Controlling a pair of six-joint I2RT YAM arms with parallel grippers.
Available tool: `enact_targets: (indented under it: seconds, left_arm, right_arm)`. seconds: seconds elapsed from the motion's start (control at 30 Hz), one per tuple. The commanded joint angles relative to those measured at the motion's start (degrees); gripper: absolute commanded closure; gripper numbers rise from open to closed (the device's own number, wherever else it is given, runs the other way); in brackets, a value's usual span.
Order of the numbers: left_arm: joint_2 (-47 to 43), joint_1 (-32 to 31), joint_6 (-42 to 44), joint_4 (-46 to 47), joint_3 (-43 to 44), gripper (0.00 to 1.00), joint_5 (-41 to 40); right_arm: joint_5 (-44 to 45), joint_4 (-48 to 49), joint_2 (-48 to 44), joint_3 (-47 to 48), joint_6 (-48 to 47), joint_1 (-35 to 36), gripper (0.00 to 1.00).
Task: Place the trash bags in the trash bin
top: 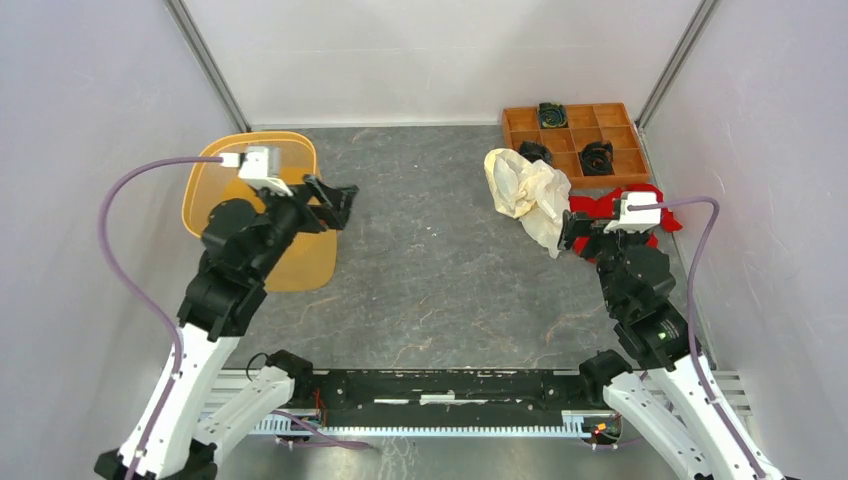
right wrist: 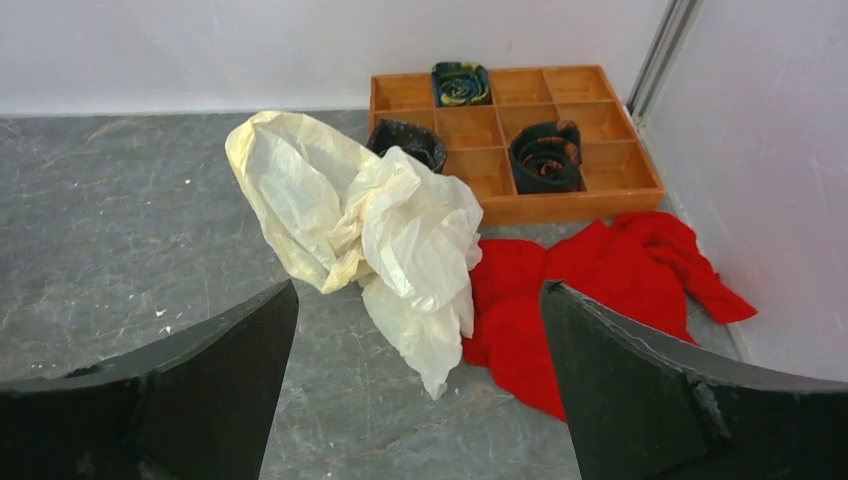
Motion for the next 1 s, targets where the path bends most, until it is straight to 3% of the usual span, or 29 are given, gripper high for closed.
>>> enact_targets:
  seconds: [0.0,0.2,0.57,0.8,0.97]
  left_arm:
    - [2.25,-7.91,-1.60,3.85,-2.78,0.00,-0.56]
    - [2.38,-15.36,-2.09,11.48,-9.94,0.00,2.37]
    - [-6.15,-17.13,4.74,13.17,-16.18,0.00,5.79]
    - [-11.20,-17.24,5.79,8.78,-14.92,0.00,11.37]
    - [-11.21,-17.17,5.39,7.15,-16.56,0.00,20.90]
  right_arm:
    - [-1.56,1.36,1.26,-1.04,3.51,-1.01,0.02]
    - [-4.47,5.18,3.35,-4.50,4.06,-1.52,0.02]
    - [-4.72,21.28,14.00,-14.38,7.37,-1.72,0.02]
    - [-5.67,21.89,28.72,-6.93,9.46,-1.75,0.02]
    - [3.07,19.75,39.65,0.91,7.71,-1.91,0.02]
